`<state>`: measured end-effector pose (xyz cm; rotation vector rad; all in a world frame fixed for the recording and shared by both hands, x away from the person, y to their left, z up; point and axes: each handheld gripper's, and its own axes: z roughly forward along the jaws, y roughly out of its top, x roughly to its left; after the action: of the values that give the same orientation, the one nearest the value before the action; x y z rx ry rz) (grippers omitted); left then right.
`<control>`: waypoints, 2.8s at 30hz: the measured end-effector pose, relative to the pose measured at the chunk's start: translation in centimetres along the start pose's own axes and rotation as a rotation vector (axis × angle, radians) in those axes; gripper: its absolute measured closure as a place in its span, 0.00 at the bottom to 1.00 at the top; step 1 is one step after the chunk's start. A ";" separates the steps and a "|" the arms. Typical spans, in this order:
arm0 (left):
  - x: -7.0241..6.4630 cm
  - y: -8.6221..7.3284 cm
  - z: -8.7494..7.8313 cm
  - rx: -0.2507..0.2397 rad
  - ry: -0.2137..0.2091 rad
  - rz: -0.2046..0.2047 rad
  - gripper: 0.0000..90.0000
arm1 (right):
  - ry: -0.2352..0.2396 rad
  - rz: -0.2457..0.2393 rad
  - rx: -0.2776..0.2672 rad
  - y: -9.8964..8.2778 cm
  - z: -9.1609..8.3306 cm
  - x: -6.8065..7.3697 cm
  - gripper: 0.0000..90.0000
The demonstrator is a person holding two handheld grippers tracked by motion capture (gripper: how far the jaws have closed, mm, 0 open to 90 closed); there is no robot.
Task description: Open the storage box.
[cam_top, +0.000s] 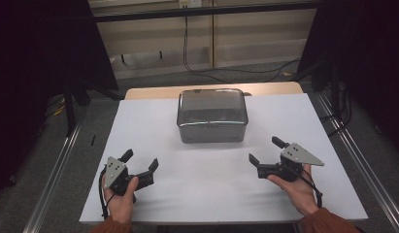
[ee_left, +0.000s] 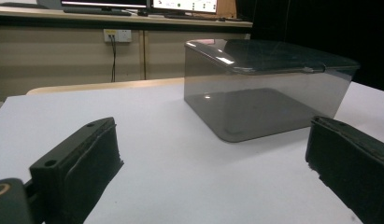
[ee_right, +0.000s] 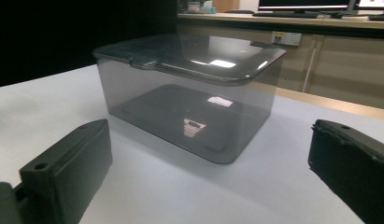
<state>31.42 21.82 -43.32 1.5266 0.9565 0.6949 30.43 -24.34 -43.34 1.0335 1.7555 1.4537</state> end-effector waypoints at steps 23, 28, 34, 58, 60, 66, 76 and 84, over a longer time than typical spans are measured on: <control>0.0 0.0 0.0 0.010 -0.010 0.019 0.03 | 0.064 -0.042 0.005 1.7 3.5 1.4 0.01; 0.1 -0.1 0.1 0.013 -0.011 0.017 0.03 | 0.072 -0.074 0.031 2.2 4.4 1.9 0.01; 0.0 -0.1 0.1 0.015 -0.014 0.017 0.03 | 0.094 -0.059 0.075 2.6 5.3 2.0 0.03; 0.2 -0.1 0.1 0.025 -0.014 0.015 0.03 | 0.097 -0.339 0.139 5.5 9.1 3.7 0.01; 0.2 -0.1 0.2 0.028 -0.012 0.018 0.03 | 0.093 -0.391 0.142 5.4 9.4 3.9 0.02; 0.1 -0.2 0.2 0.031 -0.013 0.021 0.03 | 0.062 -0.526 0.157 5.2 10.0 4.7 0.05; 0.1 -0.2 0.2 0.033 -0.014 0.025 0.03 | -0.014 -0.785 0.172 5.1 11.2 6.1 0.13; 0.0 -0.1 0.2 0.029 -0.015 0.026 0.03 | -0.068 -0.956 0.169 5.0 11.9 6.9 0.20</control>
<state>31.56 21.77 -43.50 1.5704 0.9407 0.6894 38.01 -12.08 -40.68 0.2011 1.9249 0.6623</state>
